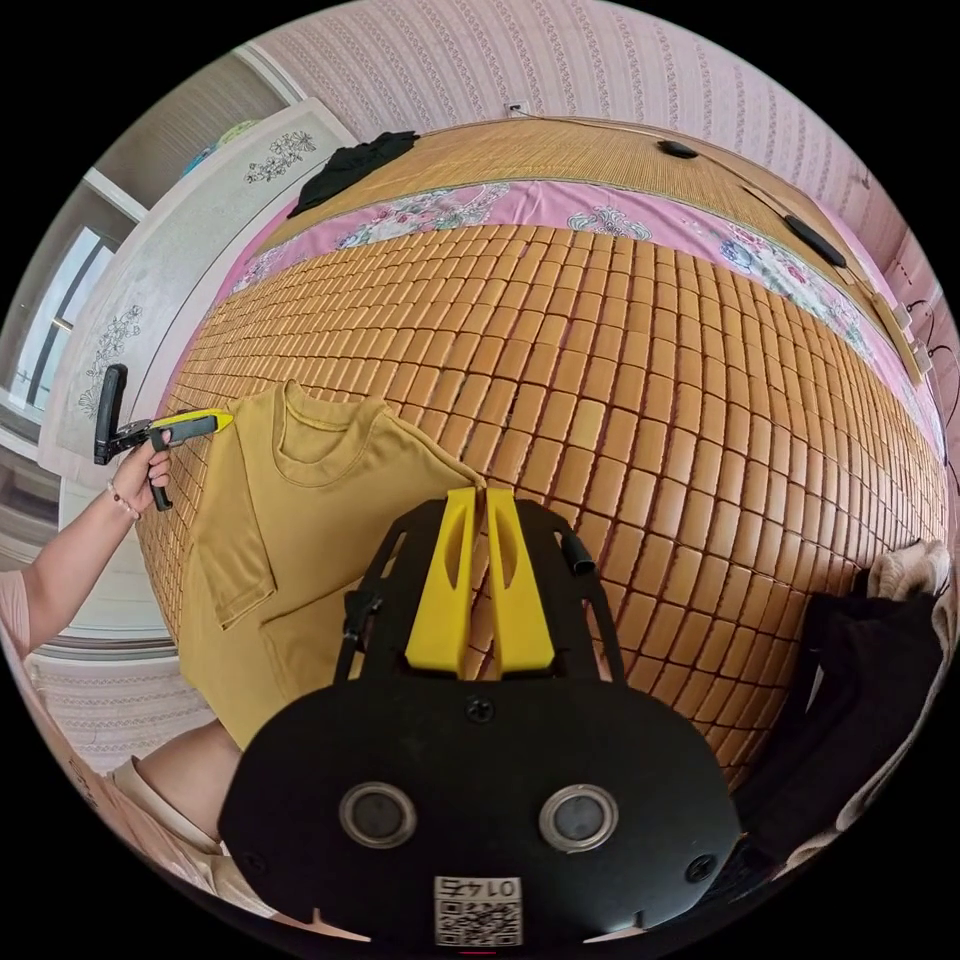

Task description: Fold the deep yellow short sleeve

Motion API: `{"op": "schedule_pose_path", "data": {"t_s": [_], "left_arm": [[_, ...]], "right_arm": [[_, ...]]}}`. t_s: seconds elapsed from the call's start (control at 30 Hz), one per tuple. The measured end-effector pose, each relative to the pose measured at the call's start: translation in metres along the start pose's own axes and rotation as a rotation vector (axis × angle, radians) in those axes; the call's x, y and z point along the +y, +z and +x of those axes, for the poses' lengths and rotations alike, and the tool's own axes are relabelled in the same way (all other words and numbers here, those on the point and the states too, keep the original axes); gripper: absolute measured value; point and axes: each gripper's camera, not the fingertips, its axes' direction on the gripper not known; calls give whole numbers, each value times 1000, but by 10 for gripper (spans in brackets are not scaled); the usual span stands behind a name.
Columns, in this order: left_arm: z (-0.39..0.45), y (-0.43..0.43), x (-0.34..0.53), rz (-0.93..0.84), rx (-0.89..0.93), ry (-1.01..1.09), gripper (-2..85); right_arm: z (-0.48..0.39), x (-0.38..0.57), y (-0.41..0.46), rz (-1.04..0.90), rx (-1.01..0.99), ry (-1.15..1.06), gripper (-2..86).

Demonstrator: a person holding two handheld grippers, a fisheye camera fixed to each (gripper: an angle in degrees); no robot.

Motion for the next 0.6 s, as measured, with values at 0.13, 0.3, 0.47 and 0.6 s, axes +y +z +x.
{"op": "schedule_pose_path", "data": {"t_s": [0.13,0.3,0.47,0.6], "left_arm": [[2,-29,-5,114,24,52,-10],[25,-66,18,172,22,231,-10],[42,-100,80,157,102,316,-10],[45,-137,151,161,145,272,-10]], "right_arm": [[27,-8,-23,80,-66,32,3],[32,12,-52,157,-138,-2,8],[-12,86,-82,133,-174,-150,10],[-48,153,-100,87,-123,-211,11]]}}
